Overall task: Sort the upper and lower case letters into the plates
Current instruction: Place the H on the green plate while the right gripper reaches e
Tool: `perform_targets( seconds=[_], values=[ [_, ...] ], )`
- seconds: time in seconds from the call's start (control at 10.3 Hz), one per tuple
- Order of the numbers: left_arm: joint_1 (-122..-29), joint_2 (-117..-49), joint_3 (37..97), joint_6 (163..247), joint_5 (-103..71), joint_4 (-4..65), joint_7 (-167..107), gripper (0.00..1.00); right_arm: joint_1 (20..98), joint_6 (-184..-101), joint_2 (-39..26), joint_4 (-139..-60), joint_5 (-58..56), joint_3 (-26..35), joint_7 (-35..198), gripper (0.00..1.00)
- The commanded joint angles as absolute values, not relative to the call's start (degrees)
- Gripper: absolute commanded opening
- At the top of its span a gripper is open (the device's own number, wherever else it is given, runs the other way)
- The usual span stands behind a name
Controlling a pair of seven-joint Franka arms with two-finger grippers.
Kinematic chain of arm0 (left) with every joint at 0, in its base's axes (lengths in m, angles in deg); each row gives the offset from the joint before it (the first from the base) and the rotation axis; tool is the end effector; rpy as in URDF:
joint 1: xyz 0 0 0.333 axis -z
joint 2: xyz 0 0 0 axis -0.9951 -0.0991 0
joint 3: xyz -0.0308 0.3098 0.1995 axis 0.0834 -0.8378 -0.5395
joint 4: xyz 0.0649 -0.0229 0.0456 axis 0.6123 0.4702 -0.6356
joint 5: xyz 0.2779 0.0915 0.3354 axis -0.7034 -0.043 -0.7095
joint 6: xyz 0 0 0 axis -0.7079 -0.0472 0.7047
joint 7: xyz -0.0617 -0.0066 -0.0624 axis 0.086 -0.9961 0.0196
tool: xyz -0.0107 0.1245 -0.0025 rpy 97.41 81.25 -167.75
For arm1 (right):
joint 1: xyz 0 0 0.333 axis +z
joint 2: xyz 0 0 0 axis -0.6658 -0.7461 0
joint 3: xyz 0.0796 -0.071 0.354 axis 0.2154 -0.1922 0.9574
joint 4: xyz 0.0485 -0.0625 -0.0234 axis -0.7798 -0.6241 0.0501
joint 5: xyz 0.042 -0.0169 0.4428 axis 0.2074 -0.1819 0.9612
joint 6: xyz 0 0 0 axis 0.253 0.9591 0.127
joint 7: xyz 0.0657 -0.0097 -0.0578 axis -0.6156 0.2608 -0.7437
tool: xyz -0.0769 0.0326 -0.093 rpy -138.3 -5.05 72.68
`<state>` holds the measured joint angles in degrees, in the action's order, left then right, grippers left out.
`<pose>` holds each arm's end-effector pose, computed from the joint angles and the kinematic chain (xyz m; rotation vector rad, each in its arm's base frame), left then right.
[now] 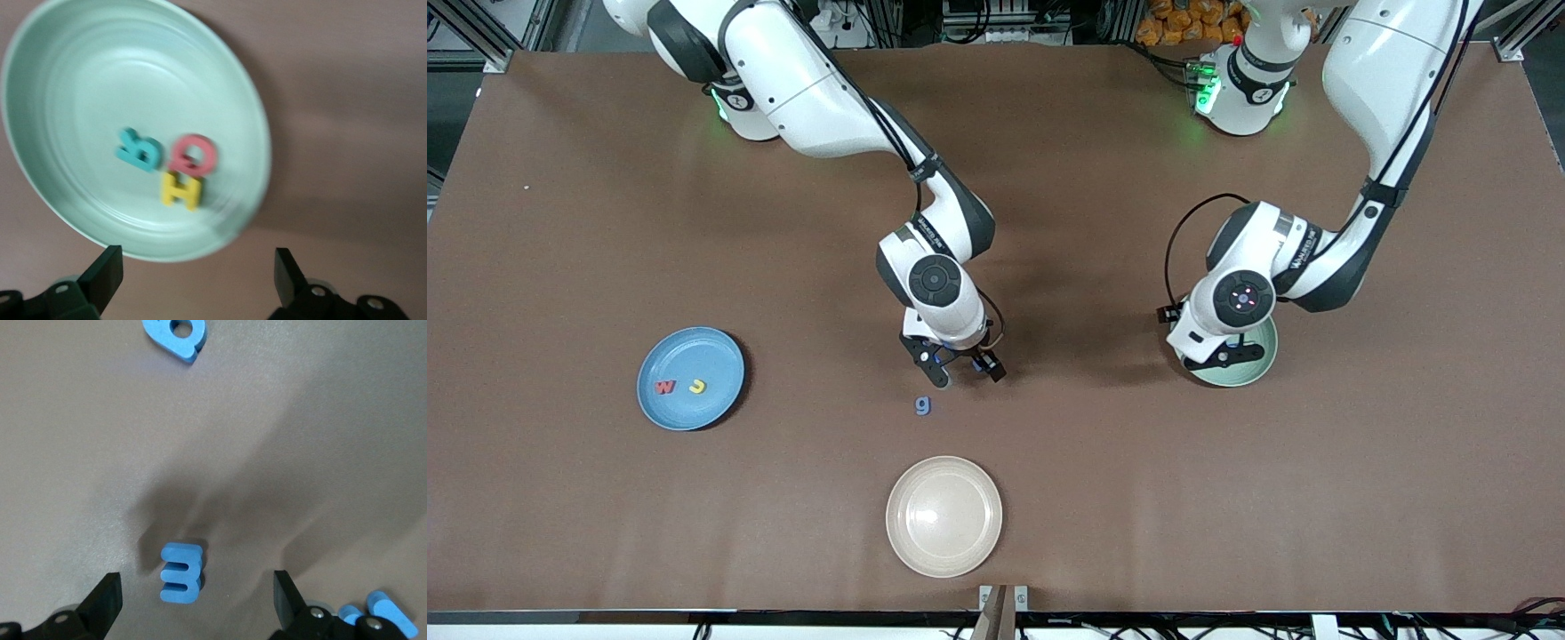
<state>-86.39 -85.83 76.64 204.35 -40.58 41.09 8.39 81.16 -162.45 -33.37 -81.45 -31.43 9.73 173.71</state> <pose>0.5914 -0.2508 0.2283 -2.9305 -0.2761 0.3964 0.6331 0.5199 0.1655 -2.7258 1.3367 0.0525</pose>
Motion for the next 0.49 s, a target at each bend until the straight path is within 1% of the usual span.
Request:
perform_targets(
  seconds=[0.0,0.19,0.39],
  values=[
    [-85.12,-85.99,83.44,204.74,-41.63,39.23,22.61,1.0,82.17,-161.69,-34.2,-80.14,-33.12,9.04,175.31,1.0],
    [-81.61,-87.14,83.47,204.74,-41.8,37.02,24.68,1.0,82.52,-161.17,-34.46,-80.14,-34.87,9.04,175.31,1.0],
    [-80.63,-87.93,83.46,204.74,-41.54,35.88,25.04,1.0,82.87,-157.15,-36.82,-76.3,-36.46,9.04,175.83,1.0]
  ],
)
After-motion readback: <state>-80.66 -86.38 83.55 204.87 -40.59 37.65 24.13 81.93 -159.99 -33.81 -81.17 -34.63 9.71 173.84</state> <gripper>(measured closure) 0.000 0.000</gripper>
